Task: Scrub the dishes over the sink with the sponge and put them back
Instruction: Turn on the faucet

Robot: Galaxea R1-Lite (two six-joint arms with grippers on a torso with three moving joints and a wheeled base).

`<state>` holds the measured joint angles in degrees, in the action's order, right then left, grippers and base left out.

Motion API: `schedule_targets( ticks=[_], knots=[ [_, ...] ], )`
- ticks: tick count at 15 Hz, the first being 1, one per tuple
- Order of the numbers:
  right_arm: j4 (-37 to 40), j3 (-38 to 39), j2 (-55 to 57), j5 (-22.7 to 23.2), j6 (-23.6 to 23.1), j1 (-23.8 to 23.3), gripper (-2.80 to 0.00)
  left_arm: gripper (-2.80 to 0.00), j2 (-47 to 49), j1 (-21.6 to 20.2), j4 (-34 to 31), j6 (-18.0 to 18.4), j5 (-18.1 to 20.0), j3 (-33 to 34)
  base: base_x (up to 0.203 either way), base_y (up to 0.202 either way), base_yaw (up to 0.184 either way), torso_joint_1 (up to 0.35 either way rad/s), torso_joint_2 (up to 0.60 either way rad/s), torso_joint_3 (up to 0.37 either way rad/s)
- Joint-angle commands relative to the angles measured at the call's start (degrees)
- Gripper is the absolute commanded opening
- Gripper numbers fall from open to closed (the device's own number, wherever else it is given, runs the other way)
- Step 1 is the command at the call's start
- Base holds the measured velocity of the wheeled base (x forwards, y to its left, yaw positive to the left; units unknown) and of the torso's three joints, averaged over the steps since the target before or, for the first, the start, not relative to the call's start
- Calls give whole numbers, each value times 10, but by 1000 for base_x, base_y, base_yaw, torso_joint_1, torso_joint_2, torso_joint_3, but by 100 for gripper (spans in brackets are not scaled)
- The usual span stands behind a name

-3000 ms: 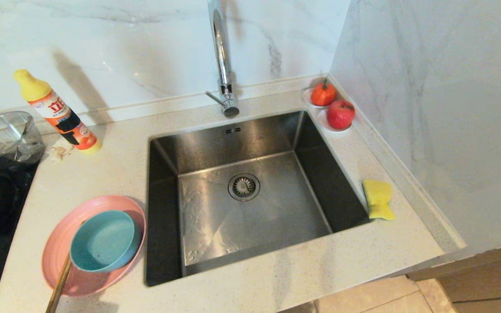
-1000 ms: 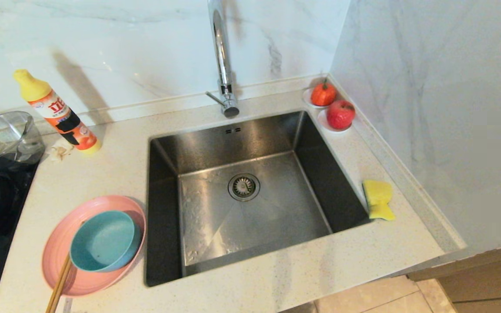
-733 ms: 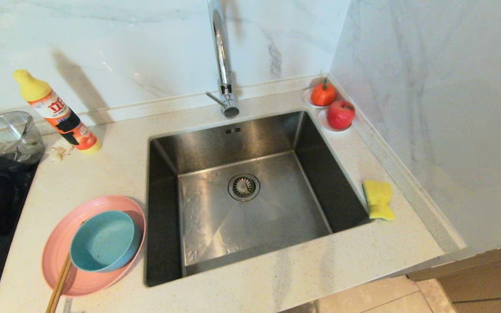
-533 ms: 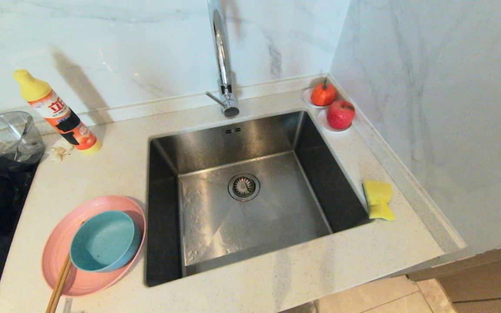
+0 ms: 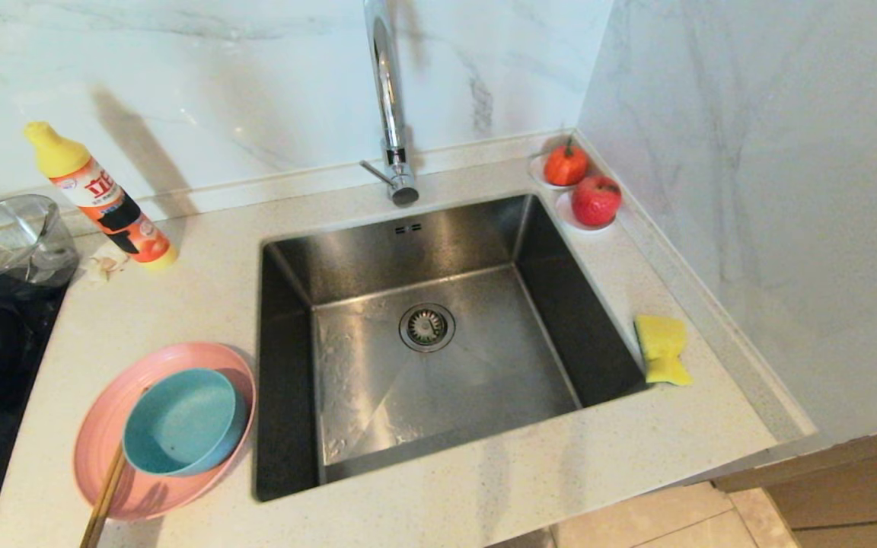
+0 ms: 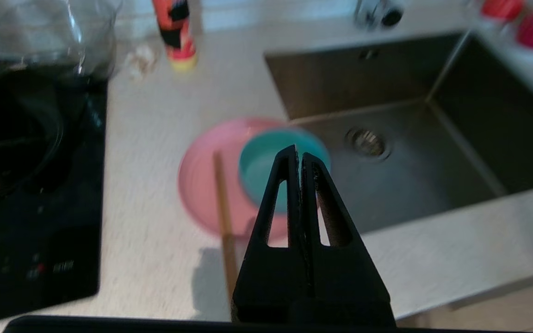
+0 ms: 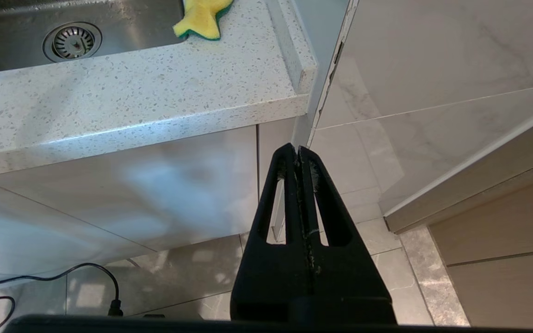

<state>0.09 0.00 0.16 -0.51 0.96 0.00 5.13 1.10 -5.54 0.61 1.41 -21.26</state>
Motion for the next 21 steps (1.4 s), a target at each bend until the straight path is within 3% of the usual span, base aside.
schedule_targets(
  ticks=[1,5,12,17,19,21],
  knots=[
    [0,0,0,0,0,0,-280,-280,145,1,-10,-26,7,-106,0,0,0,0,0,0],
    [0,0,0,0,0,0,-280,-280,402,2,-16,-90,42,-253,0,0,0,0,0,0],
    [0,0,0,0,0,0,-280,-280,837,7,-22,-235,89,-627,0,0,0,0,0,0],
    [0,0,0,0,0,0,-280,-280,1020,10,2,-410,120,-809,0,0,0,0,0,0],
    [0,0,0,0,0,0,-280,-280,1067,11,57,-443,139,-836,0,0,0,0,0,0],
    [0,0,0,0,0,0,-280,-280,1104,13,89,-449,171,-864,0,0,0,0,0,0]
  ],
)
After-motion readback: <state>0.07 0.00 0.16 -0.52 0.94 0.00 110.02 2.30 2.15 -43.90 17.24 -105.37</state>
